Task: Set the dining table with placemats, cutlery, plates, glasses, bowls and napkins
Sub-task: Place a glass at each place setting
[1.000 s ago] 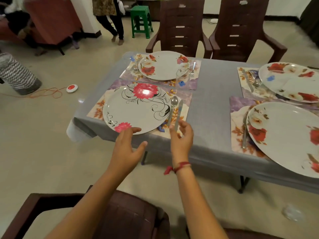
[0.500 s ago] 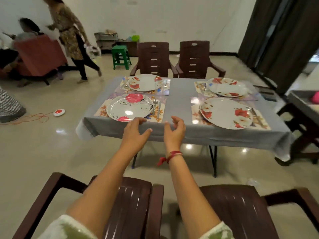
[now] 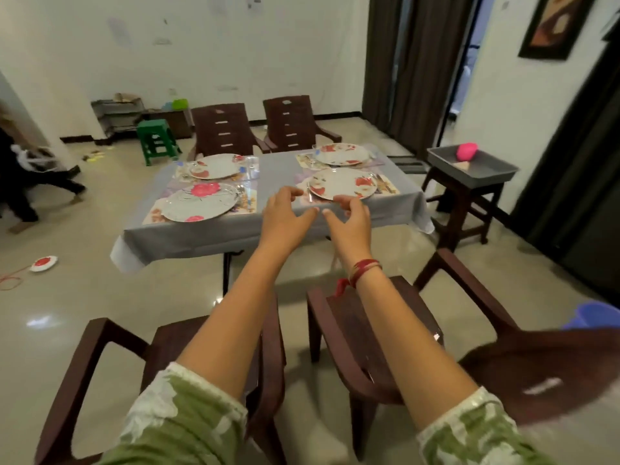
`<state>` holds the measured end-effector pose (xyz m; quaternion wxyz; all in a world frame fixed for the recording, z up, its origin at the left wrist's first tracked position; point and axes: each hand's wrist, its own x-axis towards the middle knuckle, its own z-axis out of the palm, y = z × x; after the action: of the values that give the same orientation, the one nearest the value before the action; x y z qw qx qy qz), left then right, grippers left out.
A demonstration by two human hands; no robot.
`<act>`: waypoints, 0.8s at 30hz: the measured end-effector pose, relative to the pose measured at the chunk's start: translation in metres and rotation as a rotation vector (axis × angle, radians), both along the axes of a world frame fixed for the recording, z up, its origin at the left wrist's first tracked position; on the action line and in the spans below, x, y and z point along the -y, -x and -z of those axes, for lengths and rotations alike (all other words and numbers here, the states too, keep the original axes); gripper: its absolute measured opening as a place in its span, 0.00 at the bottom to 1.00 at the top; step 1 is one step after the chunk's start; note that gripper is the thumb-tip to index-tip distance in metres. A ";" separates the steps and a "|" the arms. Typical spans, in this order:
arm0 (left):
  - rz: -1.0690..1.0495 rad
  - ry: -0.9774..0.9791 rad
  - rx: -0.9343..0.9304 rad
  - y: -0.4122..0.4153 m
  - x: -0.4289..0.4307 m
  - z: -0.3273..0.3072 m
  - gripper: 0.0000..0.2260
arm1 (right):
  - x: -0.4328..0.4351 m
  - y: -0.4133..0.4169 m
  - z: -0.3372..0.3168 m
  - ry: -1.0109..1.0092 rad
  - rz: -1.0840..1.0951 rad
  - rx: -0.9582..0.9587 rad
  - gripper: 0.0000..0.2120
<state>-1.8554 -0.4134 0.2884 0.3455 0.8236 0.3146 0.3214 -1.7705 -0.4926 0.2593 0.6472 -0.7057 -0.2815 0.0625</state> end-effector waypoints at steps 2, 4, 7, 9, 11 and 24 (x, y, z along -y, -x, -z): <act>0.052 -0.013 0.030 -0.011 0.025 -0.008 0.16 | 0.031 -0.007 -0.009 0.006 0.018 0.034 0.14; 0.114 -0.008 0.067 -0.026 0.057 -0.015 0.16 | 0.066 -0.019 -0.016 -0.004 0.050 0.043 0.12; 0.222 0.042 0.090 -0.050 0.111 -0.021 0.16 | 0.124 -0.040 -0.025 -0.027 0.094 0.034 0.10; 0.301 0.049 0.099 -0.074 0.149 -0.020 0.16 | 0.168 -0.058 -0.028 -0.027 0.150 0.042 0.09; 0.339 0.061 0.111 -0.084 0.164 -0.016 0.16 | 0.188 -0.066 -0.031 -0.017 0.162 0.039 0.08; 0.586 0.049 -0.086 -0.336 0.453 0.012 0.21 | 0.520 -0.292 0.005 0.119 0.460 0.028 0.07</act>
<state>-1.5193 -0.8666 0.2759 0.4297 0.8837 0.0854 0.1650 -1.4786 -1.0128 0.2545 0.5976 -0.7890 -0.1182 -0.0799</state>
